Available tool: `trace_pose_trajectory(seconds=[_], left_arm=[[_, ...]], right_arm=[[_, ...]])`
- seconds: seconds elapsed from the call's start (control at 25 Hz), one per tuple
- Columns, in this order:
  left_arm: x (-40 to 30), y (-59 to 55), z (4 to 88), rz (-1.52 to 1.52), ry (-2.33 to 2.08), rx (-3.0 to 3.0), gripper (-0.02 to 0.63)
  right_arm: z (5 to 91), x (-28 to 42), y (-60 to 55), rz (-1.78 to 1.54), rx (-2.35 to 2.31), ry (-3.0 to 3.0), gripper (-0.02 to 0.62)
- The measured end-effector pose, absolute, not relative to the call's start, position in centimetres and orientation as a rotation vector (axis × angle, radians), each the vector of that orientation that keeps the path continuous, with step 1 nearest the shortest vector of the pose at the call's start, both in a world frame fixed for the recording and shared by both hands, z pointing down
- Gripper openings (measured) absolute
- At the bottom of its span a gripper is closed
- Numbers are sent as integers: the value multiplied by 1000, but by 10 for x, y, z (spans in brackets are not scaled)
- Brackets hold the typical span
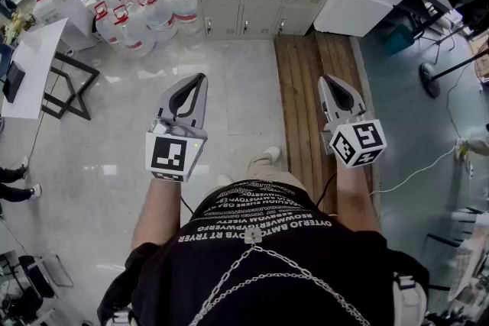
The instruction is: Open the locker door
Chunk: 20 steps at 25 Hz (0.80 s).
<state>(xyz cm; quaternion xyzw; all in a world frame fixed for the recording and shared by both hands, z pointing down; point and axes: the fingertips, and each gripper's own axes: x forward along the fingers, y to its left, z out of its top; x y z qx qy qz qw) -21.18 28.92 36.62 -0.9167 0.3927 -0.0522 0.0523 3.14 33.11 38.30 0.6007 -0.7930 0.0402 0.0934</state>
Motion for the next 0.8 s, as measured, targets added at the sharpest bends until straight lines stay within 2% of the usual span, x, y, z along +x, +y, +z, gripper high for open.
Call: trace_pose_trajectory(seconds=[0.32,0.68,0.8], left_arm=[[-223,283,372,-168,1184,-2800,3],[-190,229,391,-232,1185,-2785,3],[-169,204,396,-258,1172,-2799,3]], right_arm=[[380,19,333,128,1791,-2374,-3],[415,57,281,206,1760,-2400,-3],[424,81,254,251,1761,-2397,49]])
